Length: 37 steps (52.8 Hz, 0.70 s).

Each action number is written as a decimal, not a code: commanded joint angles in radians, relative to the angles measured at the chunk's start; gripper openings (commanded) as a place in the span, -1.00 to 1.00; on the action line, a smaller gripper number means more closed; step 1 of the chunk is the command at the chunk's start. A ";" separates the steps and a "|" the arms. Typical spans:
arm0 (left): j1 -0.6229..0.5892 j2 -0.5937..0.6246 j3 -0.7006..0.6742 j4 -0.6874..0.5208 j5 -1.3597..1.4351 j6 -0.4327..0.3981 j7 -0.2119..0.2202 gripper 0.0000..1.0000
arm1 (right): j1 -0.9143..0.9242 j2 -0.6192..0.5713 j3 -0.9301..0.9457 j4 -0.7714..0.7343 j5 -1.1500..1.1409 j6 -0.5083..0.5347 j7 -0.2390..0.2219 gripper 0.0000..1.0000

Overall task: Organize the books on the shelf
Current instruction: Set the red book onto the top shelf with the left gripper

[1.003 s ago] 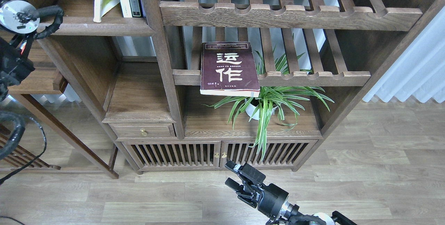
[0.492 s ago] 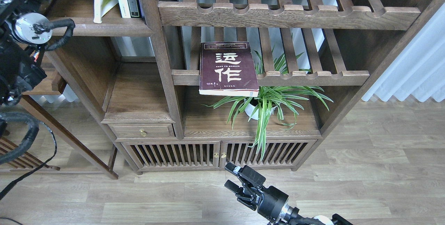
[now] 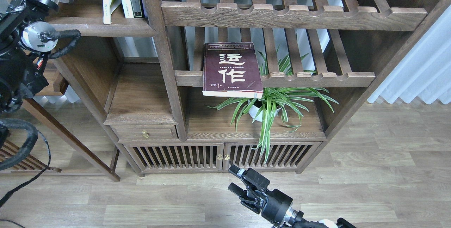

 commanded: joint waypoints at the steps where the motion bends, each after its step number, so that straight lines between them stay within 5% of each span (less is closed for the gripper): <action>1: 0.010 0.010 0.010 -0.008 0.000 0.000 0.000 -0.85 | 0.002 0.000 -0.002 0.000 0.000 0.000 0.000 0.98; 11: 0.016 0.010 0.008 -0.025 -0.001 0.000 0.000 -0.72 | 0.002 0.000 -0.002 0.000 0.000 0.000 0.000 0.98; 26: 0.019 0.036 0.002 -0.063 -0.001 0.000 0.000 0.34 | 0.002 0.000 0.005 0.000 0.000 0.000 0.000 0.98; 37: 0.085 0.116 -0.007 -0.198 -0.009 0.000 0.000 0.40 | 0.000 0.000 0.006 0.000 0.000 0.000 0.000 0.98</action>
